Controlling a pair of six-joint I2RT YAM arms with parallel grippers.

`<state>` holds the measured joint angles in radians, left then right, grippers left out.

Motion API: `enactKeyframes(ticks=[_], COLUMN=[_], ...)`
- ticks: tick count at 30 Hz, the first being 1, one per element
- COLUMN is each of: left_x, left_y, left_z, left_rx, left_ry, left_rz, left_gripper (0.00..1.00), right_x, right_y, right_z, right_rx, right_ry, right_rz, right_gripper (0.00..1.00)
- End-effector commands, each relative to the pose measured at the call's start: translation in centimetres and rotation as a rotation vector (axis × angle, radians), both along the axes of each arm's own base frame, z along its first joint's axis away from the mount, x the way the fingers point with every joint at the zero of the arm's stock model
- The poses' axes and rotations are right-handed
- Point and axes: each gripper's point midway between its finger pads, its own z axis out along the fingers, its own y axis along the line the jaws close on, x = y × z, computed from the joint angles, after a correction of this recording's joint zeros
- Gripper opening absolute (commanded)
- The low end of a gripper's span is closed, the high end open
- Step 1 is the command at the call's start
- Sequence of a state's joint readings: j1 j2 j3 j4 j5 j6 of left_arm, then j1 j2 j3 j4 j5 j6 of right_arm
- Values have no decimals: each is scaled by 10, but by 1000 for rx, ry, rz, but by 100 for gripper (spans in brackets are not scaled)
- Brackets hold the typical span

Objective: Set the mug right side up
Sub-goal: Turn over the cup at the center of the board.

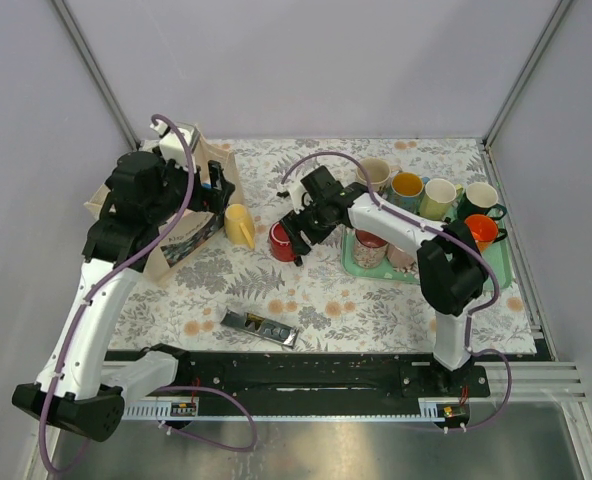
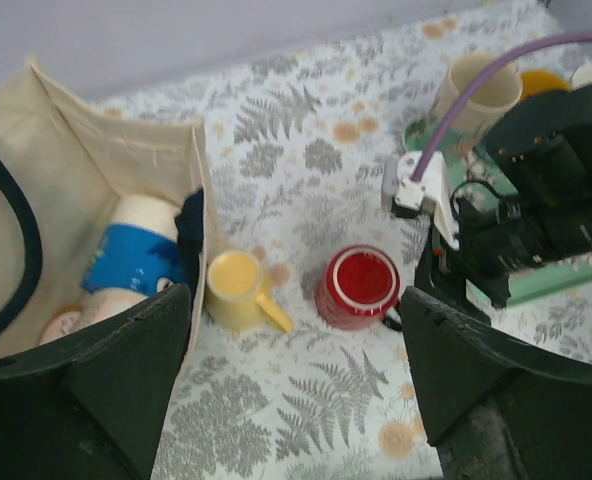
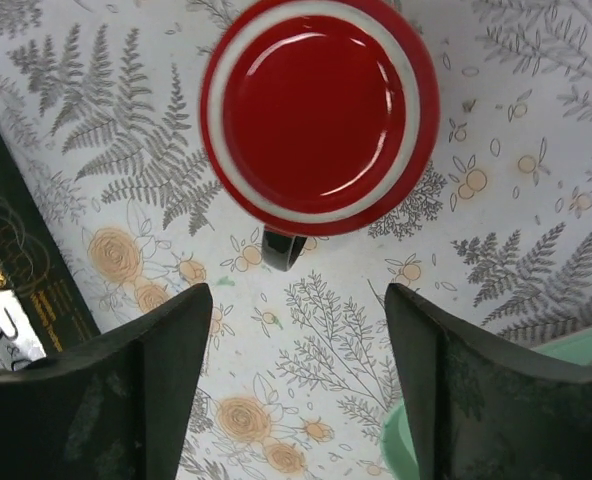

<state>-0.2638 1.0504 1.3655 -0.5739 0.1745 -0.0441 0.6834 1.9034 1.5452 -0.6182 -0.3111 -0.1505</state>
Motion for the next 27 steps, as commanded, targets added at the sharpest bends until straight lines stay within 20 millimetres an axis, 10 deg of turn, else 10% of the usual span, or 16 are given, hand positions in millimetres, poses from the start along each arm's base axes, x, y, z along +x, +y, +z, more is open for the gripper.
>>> enactKeyframes(ticks=[1,15,18,22,27], left_x=[-6,-5,-4,-4,-8], left_y=[6,10,7,4,4], left_z=[-1,1,-1,-19,-39], left_rx=[8,1,1,23,157], left_ry=[-17,-30,-26,15,-82], left_rz=[17,19,3,-23,-107], left_gripper=[89,88,88,88,86], right_x=[17,19,21,20,10], right_y=[10,31,28,25,28], right_z=[-8,-58,-65,-50,20], right_rx=[-31,-68,-87,-80,155], right_ry=[-38,-21,-26,-59,31], right_rz=[-90,-129,-145,-103,20], right_gripper=[72,64,45,4,0])
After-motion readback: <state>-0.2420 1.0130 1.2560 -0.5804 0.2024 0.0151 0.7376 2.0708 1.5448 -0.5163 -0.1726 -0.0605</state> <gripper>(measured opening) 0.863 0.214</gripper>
